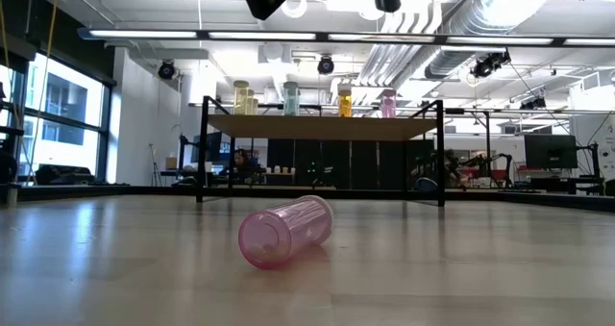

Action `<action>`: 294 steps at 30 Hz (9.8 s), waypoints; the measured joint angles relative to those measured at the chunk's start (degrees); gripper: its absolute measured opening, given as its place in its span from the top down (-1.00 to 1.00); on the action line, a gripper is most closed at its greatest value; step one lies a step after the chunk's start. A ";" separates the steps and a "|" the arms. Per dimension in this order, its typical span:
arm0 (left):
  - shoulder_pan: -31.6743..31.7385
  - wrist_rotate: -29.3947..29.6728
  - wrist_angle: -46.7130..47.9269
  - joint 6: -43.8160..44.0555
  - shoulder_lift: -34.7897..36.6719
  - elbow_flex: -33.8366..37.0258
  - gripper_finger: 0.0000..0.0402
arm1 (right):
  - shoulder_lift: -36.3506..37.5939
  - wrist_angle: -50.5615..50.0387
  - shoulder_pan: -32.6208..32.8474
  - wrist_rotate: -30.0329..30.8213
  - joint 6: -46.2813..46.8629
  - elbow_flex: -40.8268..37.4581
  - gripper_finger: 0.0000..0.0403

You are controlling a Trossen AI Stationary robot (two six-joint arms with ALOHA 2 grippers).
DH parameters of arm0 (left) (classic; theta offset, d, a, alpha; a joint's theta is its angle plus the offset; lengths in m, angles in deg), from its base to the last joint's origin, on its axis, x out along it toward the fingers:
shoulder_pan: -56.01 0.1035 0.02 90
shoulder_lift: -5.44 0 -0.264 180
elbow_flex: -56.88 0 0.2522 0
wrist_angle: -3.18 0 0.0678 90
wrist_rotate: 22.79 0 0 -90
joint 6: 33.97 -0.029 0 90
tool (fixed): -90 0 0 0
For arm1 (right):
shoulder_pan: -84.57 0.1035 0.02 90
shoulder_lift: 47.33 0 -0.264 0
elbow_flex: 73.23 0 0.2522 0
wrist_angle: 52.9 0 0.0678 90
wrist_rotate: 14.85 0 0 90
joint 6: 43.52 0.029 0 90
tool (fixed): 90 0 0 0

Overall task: Pick and place medicine bottles onto shelf by color
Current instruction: Put the orange pill bottle on the shelf aligned with the other orange pill bottles, then put the pink pill bottle on the shelf aligned with the other pink pill bottles

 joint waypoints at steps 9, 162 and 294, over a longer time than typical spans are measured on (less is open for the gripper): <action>1.98 0.05 -1.81 0.02 0.00 0.00 0.53 | 3.74 0.92 -3.20 3.23 -3.35 0.00 0.08; -1.57 51.86 -28.44 -13.46 2.22 -0.02 -0.16 | 12.00 -7.65 -18.59 -2.99 -48.80 5.52 0.46; -12.70 58.31 22.89 19.51 7.30 0.00 -0.16 | 0.36 -17.68 -9.01 7.13 -27.70 6.54 0.20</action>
